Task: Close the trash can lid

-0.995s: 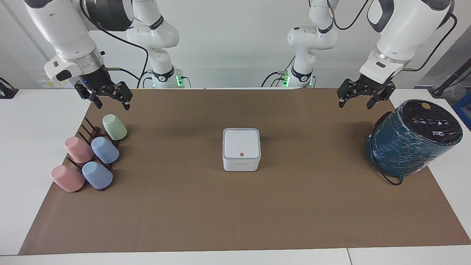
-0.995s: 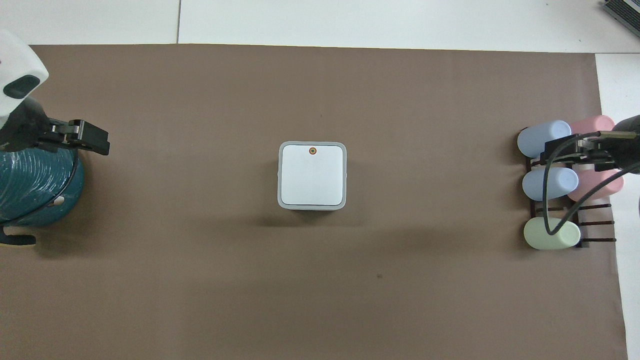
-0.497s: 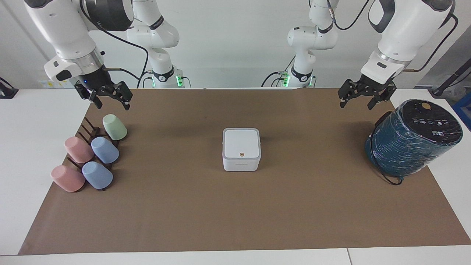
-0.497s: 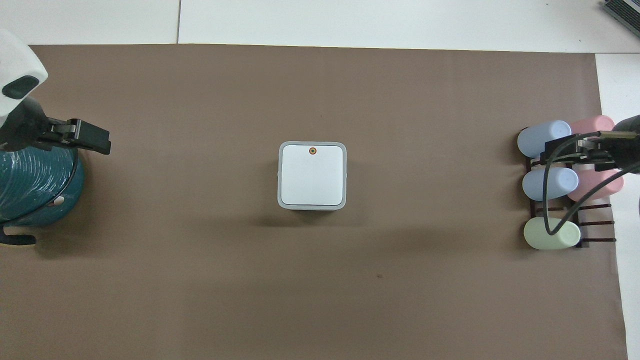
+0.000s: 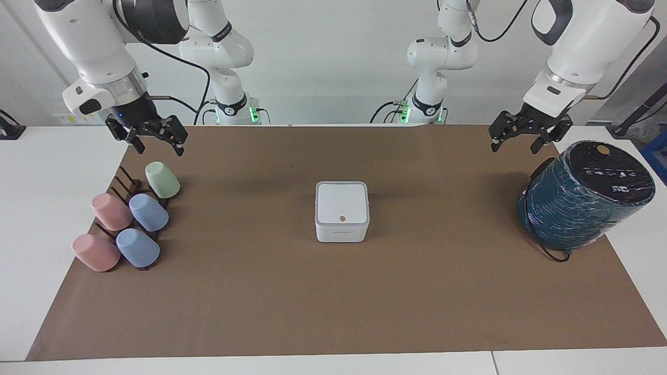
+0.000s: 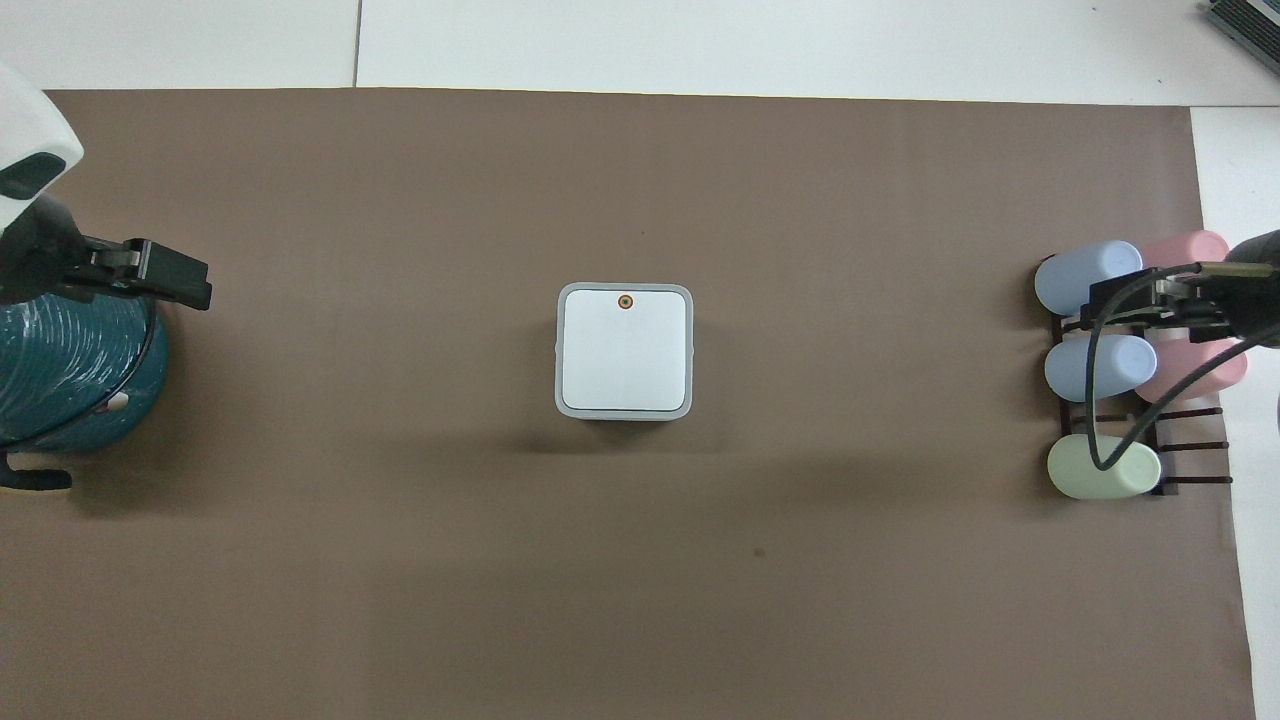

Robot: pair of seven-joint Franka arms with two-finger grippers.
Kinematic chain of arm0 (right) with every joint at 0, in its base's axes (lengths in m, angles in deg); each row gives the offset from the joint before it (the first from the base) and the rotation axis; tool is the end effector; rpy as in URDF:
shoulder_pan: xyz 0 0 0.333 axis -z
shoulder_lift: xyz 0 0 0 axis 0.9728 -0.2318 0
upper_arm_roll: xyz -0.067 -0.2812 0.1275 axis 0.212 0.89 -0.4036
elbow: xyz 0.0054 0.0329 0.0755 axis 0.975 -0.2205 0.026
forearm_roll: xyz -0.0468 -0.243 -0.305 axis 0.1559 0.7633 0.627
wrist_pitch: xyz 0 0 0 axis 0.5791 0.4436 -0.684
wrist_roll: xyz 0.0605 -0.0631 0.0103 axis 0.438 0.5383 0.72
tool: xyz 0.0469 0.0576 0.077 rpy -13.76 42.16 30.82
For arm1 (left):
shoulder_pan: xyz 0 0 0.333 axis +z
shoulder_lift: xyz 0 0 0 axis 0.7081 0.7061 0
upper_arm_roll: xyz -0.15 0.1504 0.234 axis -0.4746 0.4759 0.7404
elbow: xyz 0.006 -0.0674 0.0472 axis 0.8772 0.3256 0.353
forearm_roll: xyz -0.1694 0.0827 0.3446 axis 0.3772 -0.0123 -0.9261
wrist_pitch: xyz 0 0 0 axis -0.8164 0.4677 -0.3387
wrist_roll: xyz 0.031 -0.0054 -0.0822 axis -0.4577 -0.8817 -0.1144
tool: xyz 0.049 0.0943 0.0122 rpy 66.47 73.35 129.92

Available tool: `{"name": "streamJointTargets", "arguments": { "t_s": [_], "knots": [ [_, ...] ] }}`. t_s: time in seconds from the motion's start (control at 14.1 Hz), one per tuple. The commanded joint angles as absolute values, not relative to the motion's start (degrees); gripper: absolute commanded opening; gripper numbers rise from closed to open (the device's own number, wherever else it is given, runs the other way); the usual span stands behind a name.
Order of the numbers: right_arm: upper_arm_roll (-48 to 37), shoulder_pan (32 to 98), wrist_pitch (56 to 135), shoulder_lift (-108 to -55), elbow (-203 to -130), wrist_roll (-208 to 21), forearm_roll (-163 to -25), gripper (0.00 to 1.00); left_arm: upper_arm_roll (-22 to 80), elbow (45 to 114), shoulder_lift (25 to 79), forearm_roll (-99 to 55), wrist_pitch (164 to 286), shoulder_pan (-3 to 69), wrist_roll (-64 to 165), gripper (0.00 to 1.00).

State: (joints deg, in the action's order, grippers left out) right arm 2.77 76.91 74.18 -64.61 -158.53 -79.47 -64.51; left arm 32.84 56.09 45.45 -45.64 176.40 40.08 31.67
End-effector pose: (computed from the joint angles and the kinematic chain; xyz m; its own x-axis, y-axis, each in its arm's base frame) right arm 0.5533 -0.0121 0.5999 0.9920 -0.1240 0.0216 -0.1235 -0.9921 -0.0236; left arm 0.5704 -0.0410 0.6288 0.9915 -0.1295 0.0155 -0.1298 -0.9913 0.0197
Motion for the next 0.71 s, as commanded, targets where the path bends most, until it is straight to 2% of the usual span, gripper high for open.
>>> {"name": "streamJointTargets", "arguments": {
  "t_s": [0.0, 0.64],
  "knots": [
    [2.77, 77.48, 75.29, -63.65, -159.69, -80.72, -65.42, 1.0, 27.82, 58.24, 43.72, -46.28, 177.5, 44.8, 31.05, 1.0],
    [2.77, 77.48, 75.2, -63.65, -159.69, -80.72, -65.42, 1.0, 30.09, 57.98, 44.34, -46.37, 177.59, 40.68, 32.02, 1.0]
  ]
}}
